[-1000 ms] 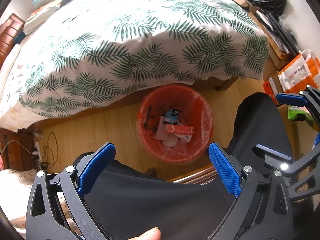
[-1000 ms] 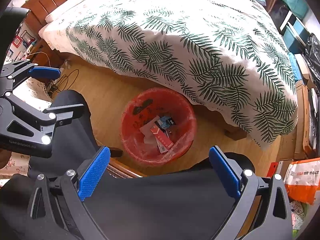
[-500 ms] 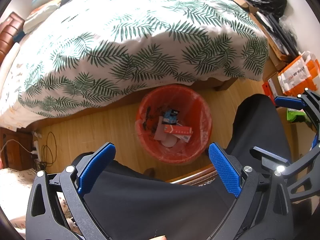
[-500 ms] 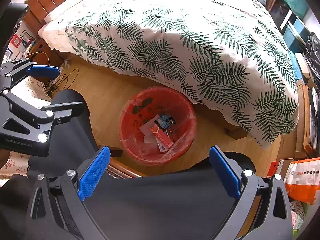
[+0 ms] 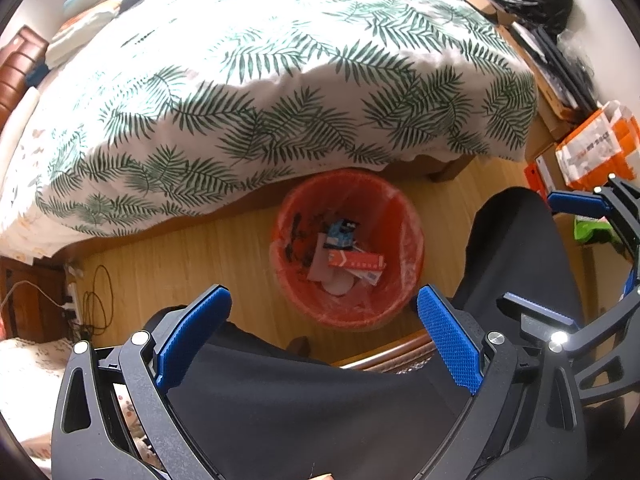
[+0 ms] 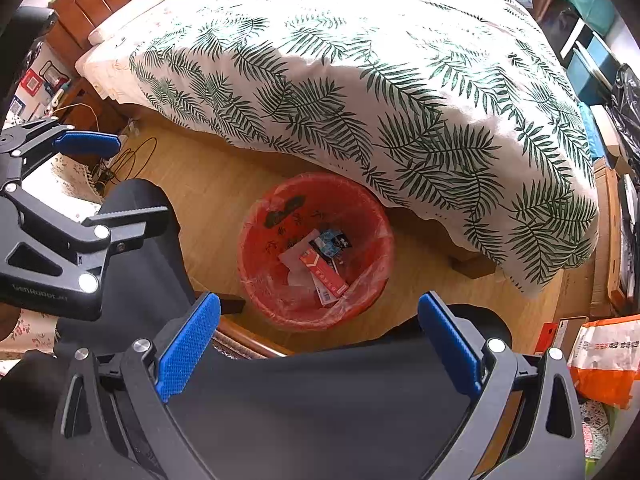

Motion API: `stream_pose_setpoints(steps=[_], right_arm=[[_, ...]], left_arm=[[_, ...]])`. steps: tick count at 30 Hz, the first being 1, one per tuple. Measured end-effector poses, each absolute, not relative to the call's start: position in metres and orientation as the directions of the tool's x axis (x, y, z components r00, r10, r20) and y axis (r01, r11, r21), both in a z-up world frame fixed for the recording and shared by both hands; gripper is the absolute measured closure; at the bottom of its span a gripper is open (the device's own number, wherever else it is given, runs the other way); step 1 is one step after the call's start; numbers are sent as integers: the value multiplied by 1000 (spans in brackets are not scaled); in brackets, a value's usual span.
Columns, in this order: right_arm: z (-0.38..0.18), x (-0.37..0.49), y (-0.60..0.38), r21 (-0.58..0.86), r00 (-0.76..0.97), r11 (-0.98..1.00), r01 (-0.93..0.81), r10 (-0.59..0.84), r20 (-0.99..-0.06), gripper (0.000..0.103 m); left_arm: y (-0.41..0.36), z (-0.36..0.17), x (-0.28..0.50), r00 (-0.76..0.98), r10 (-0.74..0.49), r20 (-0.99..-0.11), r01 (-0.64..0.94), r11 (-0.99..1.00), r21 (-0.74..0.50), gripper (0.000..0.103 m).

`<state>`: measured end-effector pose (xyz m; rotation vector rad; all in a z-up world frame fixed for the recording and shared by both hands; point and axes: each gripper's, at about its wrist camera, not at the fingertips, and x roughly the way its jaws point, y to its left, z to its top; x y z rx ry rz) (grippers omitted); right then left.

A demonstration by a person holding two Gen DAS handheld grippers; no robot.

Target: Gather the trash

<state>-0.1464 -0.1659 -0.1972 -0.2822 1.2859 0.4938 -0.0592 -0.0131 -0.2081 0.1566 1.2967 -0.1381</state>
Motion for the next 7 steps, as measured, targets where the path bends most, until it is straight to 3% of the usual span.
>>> stream_pose_setpoints(steps=[7], right_arm=[[-197,-146,-166,70,198,863,-500,192,-961,5]], left_arm=[[-10,-210,-58,257,-15,-966,176,984,32,6]])
